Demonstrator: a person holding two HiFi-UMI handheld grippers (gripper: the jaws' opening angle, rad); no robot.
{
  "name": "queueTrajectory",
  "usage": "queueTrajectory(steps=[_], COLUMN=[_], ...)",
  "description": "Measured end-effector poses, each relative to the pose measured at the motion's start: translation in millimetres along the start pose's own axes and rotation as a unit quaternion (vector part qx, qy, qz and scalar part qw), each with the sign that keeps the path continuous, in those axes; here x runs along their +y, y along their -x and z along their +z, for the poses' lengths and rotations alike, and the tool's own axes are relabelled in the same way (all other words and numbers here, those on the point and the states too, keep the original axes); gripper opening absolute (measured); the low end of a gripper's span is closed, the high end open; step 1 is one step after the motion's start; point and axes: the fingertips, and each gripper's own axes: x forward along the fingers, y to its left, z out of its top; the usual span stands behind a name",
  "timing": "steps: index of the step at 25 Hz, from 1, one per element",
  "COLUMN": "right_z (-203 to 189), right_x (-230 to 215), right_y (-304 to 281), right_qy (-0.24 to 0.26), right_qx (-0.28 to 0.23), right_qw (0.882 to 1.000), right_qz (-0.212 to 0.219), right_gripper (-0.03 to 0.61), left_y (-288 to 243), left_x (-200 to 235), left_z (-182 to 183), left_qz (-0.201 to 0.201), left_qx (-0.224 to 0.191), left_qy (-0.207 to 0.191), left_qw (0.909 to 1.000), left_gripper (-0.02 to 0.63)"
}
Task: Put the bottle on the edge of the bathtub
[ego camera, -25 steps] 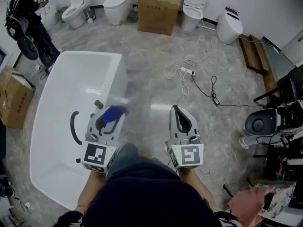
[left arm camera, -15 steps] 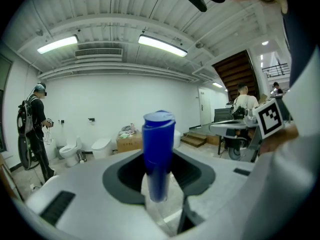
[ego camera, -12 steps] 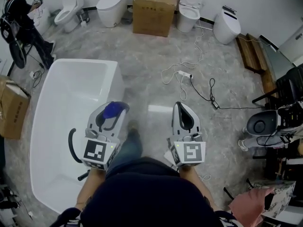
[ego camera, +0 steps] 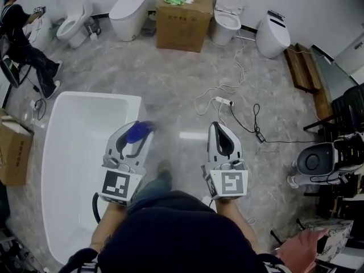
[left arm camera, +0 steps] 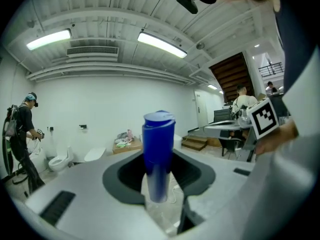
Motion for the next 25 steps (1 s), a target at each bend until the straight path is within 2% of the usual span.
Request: queueTrajectory(steps=[7, 14, 21, 25], right_z=[-5, -9, -11, -17], right_x=[-12, -13, -34, -52], right_y=[-64, -105, -157, -206], right_qy=[0.001, 0.005, 0.004, 0.001], right_qx=[0.007, 0.014, 0.006, 0.003], right_qw=[1.000, 1.000, 1.000, 1.000], right_qz=[-0.028, -0.026, -0.015, 0.007], right_gripper=[0.017, 0.017, 0.017, 0.017], left_y=[-57, -89, -132, -172], left_x=[45, 71, 95, 115], left_z=[0, -7, -5, -2], left_qz=[-0.033, -0.042, -0.030, -0.010], left_qx=[0.000, 0.008, 0.014, 0.016], left_qy=[-0.004, 0.000, 0.001, 0.003], left_qw=[0.9994, 0.9991, 0.9995, 0.9998], left_gripper=[0.150, 0.150, 0.150, 0.150])
